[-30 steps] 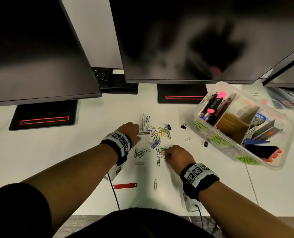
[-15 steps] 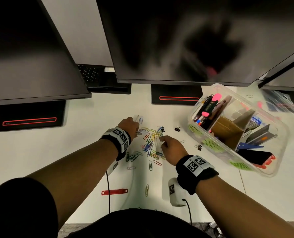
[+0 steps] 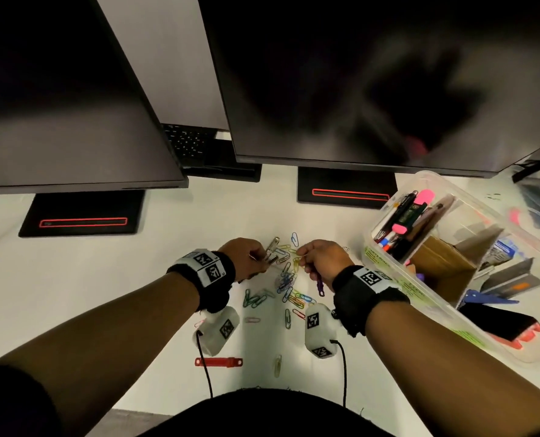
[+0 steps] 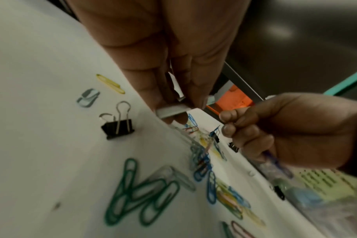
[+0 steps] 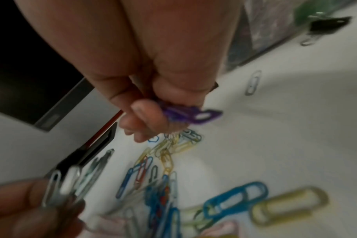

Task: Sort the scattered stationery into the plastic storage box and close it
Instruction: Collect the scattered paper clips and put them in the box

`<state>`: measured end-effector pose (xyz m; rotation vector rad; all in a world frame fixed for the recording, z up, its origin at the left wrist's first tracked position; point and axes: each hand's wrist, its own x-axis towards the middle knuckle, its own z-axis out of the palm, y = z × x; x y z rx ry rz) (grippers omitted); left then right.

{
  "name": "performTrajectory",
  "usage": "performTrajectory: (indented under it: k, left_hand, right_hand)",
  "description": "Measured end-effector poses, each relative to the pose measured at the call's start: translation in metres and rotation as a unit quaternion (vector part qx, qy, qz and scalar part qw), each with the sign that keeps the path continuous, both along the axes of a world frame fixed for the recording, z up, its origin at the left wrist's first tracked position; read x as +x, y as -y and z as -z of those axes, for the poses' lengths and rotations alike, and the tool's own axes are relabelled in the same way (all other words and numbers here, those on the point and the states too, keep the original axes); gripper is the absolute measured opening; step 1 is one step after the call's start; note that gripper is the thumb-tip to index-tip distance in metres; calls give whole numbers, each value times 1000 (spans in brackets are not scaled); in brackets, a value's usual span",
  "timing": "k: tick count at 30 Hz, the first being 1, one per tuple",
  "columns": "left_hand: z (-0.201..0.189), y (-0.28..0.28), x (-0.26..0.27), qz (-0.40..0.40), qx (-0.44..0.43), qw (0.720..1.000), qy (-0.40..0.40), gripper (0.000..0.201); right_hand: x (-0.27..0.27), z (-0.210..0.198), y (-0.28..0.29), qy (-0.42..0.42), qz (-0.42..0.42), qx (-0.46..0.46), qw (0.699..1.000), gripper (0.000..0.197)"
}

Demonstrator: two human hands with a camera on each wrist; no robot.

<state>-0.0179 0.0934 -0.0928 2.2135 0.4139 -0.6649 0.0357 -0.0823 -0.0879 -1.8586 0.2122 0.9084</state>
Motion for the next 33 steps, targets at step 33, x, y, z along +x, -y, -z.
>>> performTrajectory:
  k: [33]
  left_hand:
    - [-47,-45,1,70,-38,997,1,29]
  right_hand:
    - [13,-31,-46,357,-203,-60,910,28]
